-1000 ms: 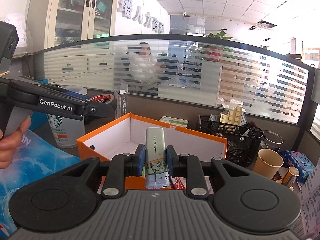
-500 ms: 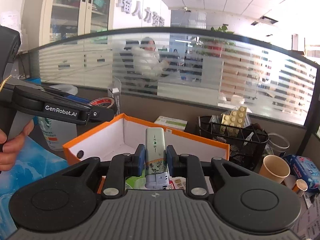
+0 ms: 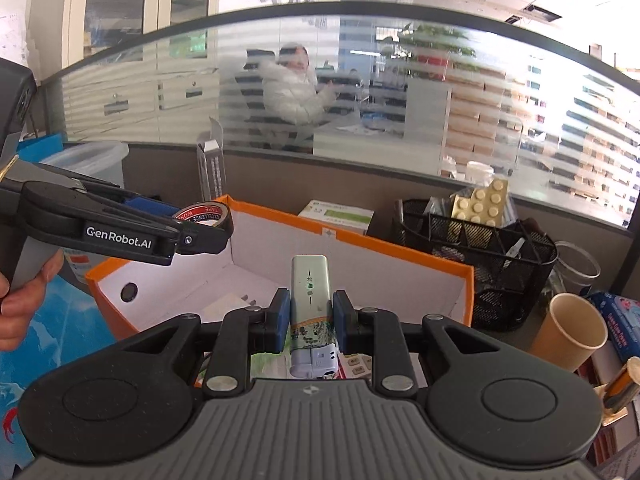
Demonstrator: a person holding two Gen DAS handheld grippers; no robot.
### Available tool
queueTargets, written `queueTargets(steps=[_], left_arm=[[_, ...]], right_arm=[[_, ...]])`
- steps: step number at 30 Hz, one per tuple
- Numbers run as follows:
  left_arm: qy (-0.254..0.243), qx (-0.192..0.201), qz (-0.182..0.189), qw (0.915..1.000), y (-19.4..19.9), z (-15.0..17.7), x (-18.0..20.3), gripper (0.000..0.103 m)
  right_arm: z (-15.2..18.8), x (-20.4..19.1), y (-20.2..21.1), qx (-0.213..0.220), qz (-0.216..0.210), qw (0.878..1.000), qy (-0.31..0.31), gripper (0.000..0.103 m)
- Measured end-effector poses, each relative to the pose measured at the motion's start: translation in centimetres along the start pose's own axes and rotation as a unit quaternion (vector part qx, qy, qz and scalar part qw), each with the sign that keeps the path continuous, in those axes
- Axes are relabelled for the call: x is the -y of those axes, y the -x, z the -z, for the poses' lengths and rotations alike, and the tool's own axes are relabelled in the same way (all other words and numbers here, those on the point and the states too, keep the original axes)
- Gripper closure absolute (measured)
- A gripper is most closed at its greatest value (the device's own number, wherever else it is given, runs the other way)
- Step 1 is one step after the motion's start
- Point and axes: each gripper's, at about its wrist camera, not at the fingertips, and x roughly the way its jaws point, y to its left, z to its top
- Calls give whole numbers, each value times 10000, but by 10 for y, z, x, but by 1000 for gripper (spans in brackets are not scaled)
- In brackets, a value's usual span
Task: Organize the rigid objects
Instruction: 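Lower the tape roll and cream tube into the box and open both tools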
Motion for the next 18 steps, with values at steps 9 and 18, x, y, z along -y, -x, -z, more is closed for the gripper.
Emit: queueTargets(steps=[9,18], left_arm=[[-51,-421,-32,9991,-26,9,-1,50],[11,-751,22,9972,-43,18,-2,50]], right_arm=[[8,0,-35,-541,10,9985,91,82],[10,-2,-56,-928,68,9953,257,82]])
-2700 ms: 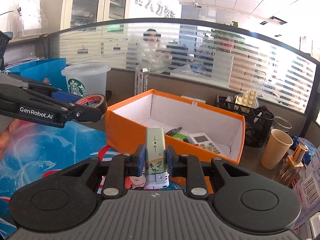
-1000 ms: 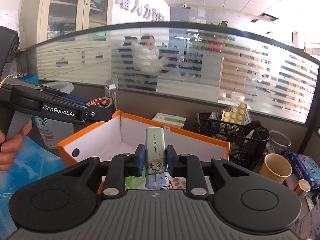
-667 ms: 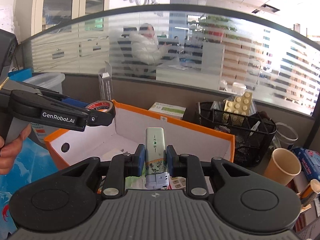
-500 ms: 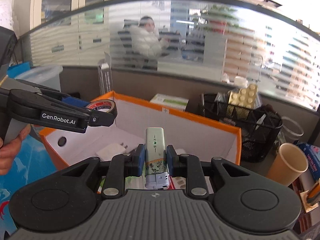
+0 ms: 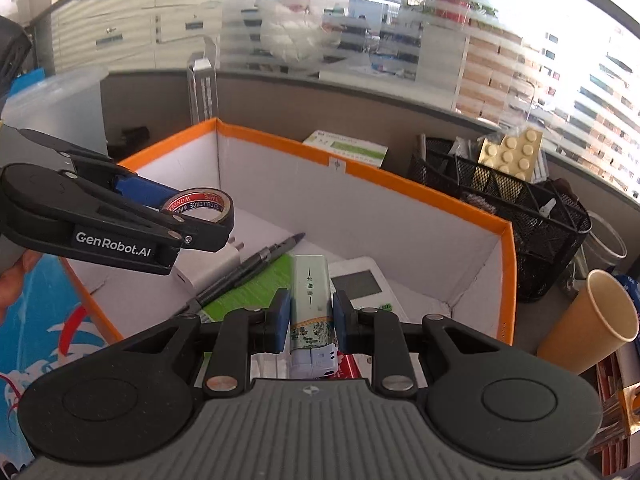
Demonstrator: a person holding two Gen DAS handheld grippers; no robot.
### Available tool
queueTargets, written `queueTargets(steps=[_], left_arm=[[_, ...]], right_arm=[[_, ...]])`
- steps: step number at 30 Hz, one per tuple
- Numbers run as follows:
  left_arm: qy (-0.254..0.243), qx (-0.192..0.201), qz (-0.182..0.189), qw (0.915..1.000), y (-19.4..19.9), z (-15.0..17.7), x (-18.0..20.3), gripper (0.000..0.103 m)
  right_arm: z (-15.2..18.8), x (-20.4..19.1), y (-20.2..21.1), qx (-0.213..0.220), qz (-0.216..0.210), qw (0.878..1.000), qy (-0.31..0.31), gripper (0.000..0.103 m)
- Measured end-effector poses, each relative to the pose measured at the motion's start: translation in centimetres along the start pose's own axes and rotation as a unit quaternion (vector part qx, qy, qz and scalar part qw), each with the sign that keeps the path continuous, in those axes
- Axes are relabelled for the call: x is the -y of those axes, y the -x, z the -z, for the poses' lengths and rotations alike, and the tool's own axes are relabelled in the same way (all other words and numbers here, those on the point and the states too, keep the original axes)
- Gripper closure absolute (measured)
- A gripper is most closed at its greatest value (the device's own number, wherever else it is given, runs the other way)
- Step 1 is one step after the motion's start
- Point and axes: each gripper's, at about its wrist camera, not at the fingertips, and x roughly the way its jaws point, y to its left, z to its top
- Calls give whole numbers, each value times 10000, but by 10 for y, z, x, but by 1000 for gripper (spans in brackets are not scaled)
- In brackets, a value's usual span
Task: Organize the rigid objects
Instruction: 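Lower the tape roll and cream tube into the box and open both tools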
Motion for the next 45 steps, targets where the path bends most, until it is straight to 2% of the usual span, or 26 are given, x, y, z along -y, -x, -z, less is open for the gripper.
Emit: queueTargets(steps=[7,12,17,25,27,28,29,31,39,42,45], left_arm=[[49,-176,-13,9998,-12,4,0,50],[87,-196,-19,9998,-12,5,0,48],[132,-202,81,9997,-10,4,3,26],[269,-206,219,9992,5,2,7,19],[266,-144,230,9993,14,1,9,16],[246,-74,117,9996,20,1,10,5],[210,44,-47,9998,28,1,11,0],[131,313,-244,9991,45,0,12,0],[229,783,-439,9957,106,4,7,0],[338,896,-566,9938,126,13,2,0],[486,970,-721,9915,141,25,-5,0]], right_arm=[[1,3,-7,-120,76,9998,-140,81],[2,5,-7,-96,126,9997,-211,74],[4,7,-5,-54,146,9994,-308,64],[3,5,15,79,272,9991,-304,60],[2,6,23,160,320,9988,-319,58],[1,5,28,203,341,9987,-327,58],[1,5,32,243,358,9985,-330,56],[0,4,43,345,366,9981,-351,54],[0,-9,93,823,440,9948,-409,50],[3,-17,112,1025,463,9927,-429,44],[11,-27,130,1221,432,9904,-481,33]])
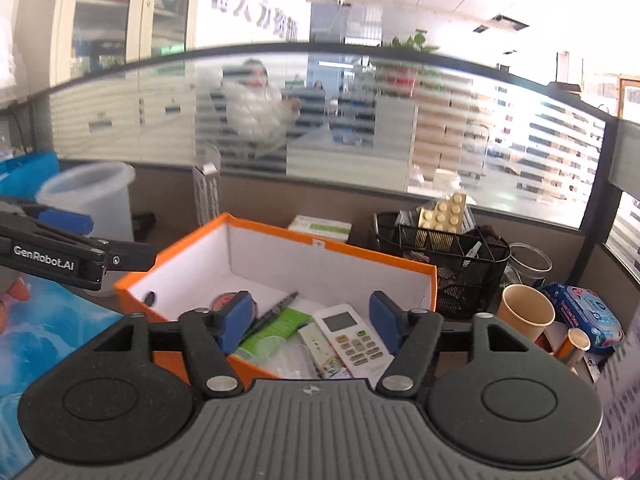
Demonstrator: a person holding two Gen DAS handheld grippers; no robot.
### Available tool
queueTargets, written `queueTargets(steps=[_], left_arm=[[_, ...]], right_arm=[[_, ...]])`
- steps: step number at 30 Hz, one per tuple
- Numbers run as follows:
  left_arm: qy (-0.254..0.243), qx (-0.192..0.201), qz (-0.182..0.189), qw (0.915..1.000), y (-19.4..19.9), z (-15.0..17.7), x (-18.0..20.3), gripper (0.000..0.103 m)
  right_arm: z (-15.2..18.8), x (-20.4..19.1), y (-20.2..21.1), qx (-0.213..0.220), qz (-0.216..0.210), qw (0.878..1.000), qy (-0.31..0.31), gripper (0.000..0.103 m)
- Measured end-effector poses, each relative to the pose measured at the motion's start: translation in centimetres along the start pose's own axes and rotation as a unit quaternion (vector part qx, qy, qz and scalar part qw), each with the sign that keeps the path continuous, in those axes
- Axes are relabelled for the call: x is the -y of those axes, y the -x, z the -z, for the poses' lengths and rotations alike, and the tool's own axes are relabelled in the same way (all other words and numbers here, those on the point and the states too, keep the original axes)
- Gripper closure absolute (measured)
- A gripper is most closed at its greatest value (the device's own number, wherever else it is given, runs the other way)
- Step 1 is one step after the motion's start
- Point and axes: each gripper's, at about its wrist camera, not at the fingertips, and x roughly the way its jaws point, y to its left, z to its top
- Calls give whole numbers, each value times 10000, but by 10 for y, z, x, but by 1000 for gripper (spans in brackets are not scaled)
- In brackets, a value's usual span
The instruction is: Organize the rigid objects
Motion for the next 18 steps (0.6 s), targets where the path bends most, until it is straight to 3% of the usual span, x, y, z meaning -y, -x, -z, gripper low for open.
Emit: queueTargets(steps=[4,6,18], left_arm=[[157,3,-111,9998,17,12,-11,0],[221,-5,-193,9996,24,16,-17,0],[386,37,-589,9975,56,39,-42,0]], right_arm=[[10,-13,23,231,-7,9997,-61,9],[17,-21,35,348,-13,9993,-123,2],[46,-54,70,512,-170,9975,-466,0]])
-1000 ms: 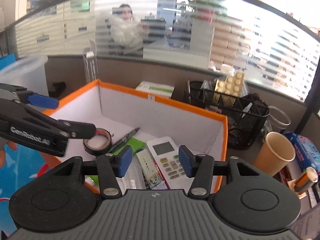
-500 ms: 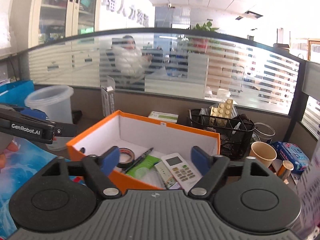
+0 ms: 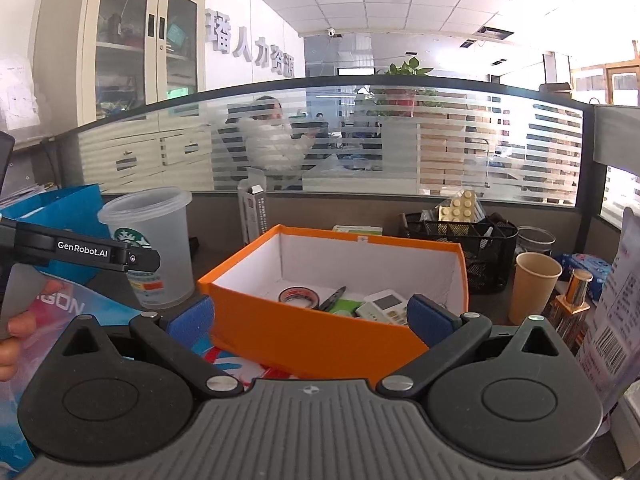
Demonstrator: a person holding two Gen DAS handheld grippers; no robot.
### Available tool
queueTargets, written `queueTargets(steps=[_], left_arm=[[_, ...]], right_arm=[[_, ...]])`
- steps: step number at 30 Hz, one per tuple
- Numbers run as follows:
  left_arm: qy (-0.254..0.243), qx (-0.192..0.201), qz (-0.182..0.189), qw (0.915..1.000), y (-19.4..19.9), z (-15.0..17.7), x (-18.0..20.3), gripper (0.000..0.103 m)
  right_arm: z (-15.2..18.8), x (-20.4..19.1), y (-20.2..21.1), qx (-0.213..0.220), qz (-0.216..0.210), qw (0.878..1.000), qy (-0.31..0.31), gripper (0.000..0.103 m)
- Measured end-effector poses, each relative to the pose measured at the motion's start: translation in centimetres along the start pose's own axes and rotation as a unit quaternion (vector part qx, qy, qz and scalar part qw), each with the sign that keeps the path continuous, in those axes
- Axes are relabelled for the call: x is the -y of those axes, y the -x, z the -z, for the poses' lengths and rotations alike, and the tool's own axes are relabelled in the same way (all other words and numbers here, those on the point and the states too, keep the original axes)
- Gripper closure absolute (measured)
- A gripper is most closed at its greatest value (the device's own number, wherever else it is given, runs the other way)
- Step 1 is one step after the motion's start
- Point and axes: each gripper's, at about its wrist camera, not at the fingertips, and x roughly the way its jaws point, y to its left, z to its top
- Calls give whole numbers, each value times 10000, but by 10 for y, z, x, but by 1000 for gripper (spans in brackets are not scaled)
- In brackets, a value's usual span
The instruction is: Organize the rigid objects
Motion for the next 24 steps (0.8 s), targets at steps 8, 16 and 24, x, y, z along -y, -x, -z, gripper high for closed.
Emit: queueTargets(steps=[8,16,24], left_arm=[[-5,186,-213,9996,22,8,-9,0],[-71,243,-334,9991,30,11,-9,0],[-266,338,-367,9984,39,10,-1,0]], right_arm=[[11,-17,20,231,9,9997,3,0],[16,-21,38,441,-28,9990,-66,0],[19,-18,42,438,12,9990,-89,0]])
